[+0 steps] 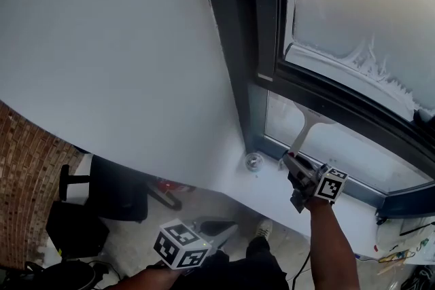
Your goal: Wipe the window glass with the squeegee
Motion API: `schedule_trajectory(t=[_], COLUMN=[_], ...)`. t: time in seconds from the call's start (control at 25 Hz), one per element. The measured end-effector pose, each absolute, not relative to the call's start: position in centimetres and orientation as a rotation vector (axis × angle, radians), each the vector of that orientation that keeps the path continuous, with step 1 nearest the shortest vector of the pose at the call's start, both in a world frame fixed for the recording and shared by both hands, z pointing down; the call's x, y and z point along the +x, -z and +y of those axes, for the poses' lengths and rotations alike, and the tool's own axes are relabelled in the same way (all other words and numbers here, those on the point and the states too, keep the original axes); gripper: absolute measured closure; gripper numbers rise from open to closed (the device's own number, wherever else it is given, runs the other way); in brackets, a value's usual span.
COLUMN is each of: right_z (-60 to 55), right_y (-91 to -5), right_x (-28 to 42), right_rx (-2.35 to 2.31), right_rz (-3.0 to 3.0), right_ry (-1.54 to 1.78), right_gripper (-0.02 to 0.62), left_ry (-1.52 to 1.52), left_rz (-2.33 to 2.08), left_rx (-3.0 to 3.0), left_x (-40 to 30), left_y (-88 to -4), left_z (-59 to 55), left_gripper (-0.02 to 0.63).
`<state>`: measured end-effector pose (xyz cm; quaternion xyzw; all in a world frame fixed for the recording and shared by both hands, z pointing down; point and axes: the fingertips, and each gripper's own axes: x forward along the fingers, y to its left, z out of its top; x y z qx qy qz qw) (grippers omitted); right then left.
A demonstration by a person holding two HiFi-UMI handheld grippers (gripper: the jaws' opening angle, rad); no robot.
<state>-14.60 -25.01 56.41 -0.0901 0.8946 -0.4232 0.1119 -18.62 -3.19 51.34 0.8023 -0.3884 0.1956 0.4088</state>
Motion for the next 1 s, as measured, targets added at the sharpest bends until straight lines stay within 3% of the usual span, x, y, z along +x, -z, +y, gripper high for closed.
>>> schedule_trajectory(t=[1.0], right_z=[-23.7], right_y=[-63.4], right_x=[-12.0], right_rx=[-0.307], right_rz=[2.546], right_ry=[1.476], right_gripper=[0.512], left_ry=[-0.506], left_rz=[-0.955], left_rx=[1.992], left_x=[-18.3], left_y=[-52.2], left_z=[-3.5], left_gripper=[0.606])
